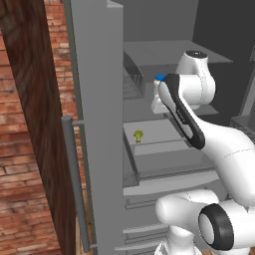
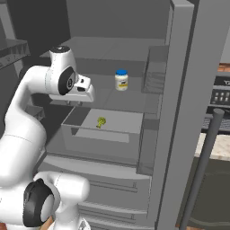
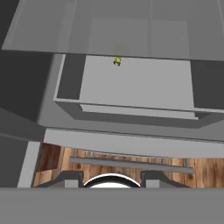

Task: Fully open the fridge drawer.

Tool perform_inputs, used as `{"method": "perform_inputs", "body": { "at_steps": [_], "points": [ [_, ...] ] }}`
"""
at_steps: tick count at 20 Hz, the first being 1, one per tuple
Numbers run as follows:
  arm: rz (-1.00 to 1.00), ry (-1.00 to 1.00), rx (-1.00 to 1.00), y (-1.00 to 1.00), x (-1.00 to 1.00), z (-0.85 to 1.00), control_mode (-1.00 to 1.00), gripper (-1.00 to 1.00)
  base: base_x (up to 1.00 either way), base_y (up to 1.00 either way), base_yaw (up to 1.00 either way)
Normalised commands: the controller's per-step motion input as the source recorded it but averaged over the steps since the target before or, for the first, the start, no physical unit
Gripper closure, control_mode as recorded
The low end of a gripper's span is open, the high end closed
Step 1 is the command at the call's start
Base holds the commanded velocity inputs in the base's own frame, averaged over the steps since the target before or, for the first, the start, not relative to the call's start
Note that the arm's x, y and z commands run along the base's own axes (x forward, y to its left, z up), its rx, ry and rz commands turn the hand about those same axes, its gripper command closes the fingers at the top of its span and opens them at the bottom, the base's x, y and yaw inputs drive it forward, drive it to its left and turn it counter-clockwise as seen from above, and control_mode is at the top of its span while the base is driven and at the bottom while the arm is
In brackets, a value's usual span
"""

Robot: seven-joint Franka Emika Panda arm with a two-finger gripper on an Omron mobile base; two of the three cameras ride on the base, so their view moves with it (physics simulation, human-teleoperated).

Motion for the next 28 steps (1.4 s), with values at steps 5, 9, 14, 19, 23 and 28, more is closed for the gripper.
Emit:
{"method": "perform_inputs", "body": {
  "at_steps": [5, 9, 14, 19, 23, 28],
  "points": [
    [0.0, 0.0, -0.01, -0.07, 0.0, -0.01, -1.0, -1.0, 0.0, 0.0, 0.0],
    [0.0, 0.0, 0.0, 0.0, 0.0, 0.0, -1.0, -1.0, 0.0, 0.0, 0.0],
    [-0.01, 0.0, 0.0, -0.1, 0.0, -0.03, -1.0, -1.0, 0.0, 0.0, 0.0],
    [-0.01, 0.0, 0.0, -0.12, 0.05, -0.37, -1.0, -1.0, 0.0, 0.0, 0.0],
    [0.0, -0.01, 0.0, -0.03, 0.14, -0.67, -1.0, -1.0, 0.0, 0.0, 0.0],
    [0.0, -0.01, 0.0, -0.04, 0.23, -0.56, -1.0, -1.0, 0.0, 0.0, 0.0]
  ]
}}
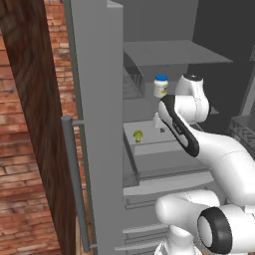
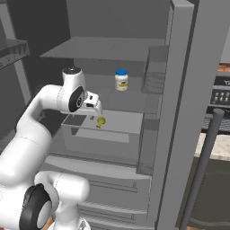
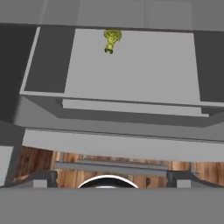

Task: Fully open the fridge drawer.

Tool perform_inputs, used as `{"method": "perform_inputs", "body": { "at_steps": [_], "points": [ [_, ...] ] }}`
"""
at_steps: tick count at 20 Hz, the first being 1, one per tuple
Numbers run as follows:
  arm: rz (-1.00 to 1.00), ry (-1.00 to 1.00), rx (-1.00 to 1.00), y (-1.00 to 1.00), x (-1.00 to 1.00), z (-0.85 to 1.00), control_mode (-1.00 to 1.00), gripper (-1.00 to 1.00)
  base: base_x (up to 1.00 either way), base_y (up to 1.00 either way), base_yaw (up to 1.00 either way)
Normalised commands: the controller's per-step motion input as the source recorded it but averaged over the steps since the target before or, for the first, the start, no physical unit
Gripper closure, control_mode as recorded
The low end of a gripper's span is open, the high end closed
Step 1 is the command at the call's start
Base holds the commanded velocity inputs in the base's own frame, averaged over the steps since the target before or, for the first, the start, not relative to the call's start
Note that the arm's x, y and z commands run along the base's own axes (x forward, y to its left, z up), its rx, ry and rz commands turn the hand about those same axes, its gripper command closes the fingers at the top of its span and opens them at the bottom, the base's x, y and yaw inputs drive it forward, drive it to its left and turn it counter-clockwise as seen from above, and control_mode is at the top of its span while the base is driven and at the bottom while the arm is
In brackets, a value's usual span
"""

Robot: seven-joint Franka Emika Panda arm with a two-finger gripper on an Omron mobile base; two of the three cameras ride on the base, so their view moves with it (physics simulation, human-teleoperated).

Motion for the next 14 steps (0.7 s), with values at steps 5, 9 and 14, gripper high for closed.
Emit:
{"method": "perform_inputs", "body": {
  "at_steps": [5, 9, 14],
  "points": [
    [0.0, 0.0, 0.0, 0.0, 0.38, -0.39, -1.0, -1.0, 0.0, 0.0, 0.0],
    [0.0, 0.0, 0.0, 0.0, 0.51, -0.19, -1.0, -1.0, 0.0, 0.0, 0.0],
    [0.0, -0.02, 0.03, -0.01, 0.49, -0.29, -1.0, -1.0, 0.0, 0.0, 0.0]
  ]
}}
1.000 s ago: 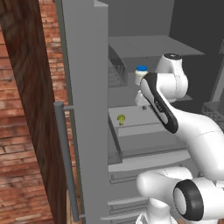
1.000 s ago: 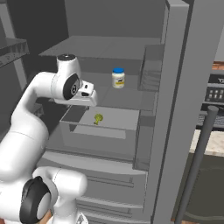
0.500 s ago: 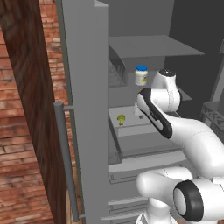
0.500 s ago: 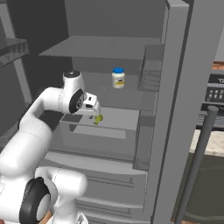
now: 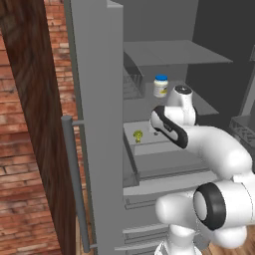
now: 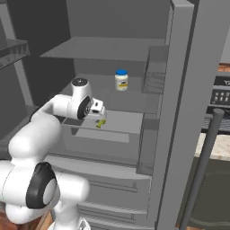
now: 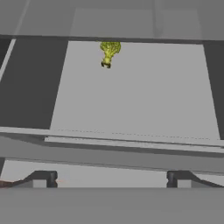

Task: Fully open the fridge drawer.

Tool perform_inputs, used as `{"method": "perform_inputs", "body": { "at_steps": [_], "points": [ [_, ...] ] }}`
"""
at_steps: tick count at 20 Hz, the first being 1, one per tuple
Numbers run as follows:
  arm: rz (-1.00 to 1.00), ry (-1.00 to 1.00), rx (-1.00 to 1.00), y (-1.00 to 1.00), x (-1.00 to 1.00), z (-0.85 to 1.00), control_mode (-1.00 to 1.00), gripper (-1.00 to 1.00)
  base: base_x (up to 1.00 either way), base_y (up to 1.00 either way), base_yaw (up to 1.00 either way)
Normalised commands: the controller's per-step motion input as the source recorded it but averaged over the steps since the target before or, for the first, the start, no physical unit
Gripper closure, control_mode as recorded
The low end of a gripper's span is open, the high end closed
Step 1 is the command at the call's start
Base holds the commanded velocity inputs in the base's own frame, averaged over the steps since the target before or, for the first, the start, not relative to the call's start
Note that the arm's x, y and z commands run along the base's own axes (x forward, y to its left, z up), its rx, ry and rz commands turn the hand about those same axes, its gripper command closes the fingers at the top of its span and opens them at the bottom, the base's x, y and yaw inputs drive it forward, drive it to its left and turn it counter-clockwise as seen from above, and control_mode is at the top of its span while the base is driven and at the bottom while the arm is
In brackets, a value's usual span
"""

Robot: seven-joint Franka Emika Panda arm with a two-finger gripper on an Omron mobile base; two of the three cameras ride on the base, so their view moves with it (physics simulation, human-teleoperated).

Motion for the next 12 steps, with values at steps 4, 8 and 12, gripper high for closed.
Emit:
{"method": "perform_inputs", "body": {
  "at_steps": [4, 8, 12],
  "points": [
    [-0.04, -0.01, 0.03, 0.0, 0.38, -0.28, -1.0, -1.0, 0.0, 0.0, 0.0],
    [-0.04, 0.0, 0.02, -0.05, 0.32, -0.32, -1.0, -1.0, 0.0, 0.0, 0.0],
    [-0.04, 0.0, 0.0, 0.0, 0.36, -0.2, -1.0, -1.0, 0.0, 0.0, 0.0]
  ]
}}
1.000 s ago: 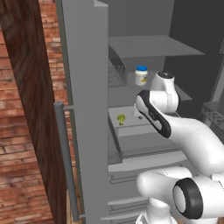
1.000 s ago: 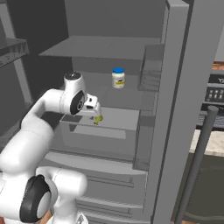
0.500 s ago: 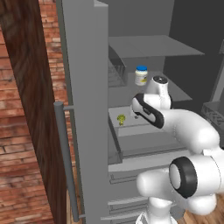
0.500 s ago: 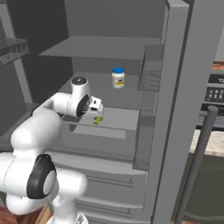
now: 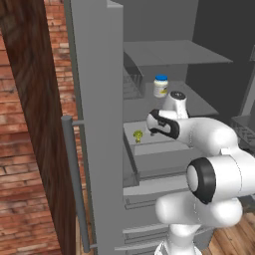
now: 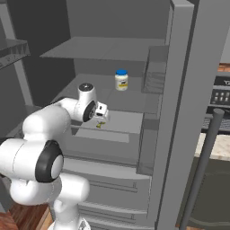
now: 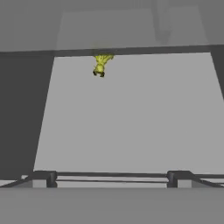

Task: Fully open the fridge drawer.

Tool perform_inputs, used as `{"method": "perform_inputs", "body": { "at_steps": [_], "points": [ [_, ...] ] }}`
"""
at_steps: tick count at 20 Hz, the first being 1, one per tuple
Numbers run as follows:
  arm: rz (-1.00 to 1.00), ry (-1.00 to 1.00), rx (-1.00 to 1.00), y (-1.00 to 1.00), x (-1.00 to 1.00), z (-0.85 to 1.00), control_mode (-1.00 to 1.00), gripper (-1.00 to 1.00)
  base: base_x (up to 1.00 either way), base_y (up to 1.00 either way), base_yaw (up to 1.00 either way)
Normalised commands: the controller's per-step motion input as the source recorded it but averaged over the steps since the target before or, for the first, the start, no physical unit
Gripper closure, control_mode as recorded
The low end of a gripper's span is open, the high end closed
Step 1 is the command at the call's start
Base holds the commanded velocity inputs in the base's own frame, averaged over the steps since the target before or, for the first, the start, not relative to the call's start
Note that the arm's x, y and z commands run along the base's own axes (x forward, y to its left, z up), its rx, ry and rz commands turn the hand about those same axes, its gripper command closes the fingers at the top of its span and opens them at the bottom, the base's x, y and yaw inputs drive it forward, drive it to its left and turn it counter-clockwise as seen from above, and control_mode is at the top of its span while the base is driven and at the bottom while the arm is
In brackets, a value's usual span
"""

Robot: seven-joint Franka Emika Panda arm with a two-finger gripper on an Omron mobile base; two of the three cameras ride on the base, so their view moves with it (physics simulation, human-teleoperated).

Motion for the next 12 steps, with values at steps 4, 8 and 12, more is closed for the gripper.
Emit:
{"method": "perform_inputs", "body": {
  "at_steps": [4, 8, 12],
  "points": [
    [-0.04, 0.0, 0.0, 0.0, 0.34, -0.26, -1.0, -1.0, 0.0, 0.0, 0.0],
    [-0.03, 0.0, 0.0, 0.0, 0.26, -0.33, -1.0, -1.0, 0.0, 0.0, 0.0],
    [-0.03, 0.0, 0.0, 0.0, 0.2, -0.27, -1.0, -1.0, 0.0, 0.0, 0.0]
  ]
}}
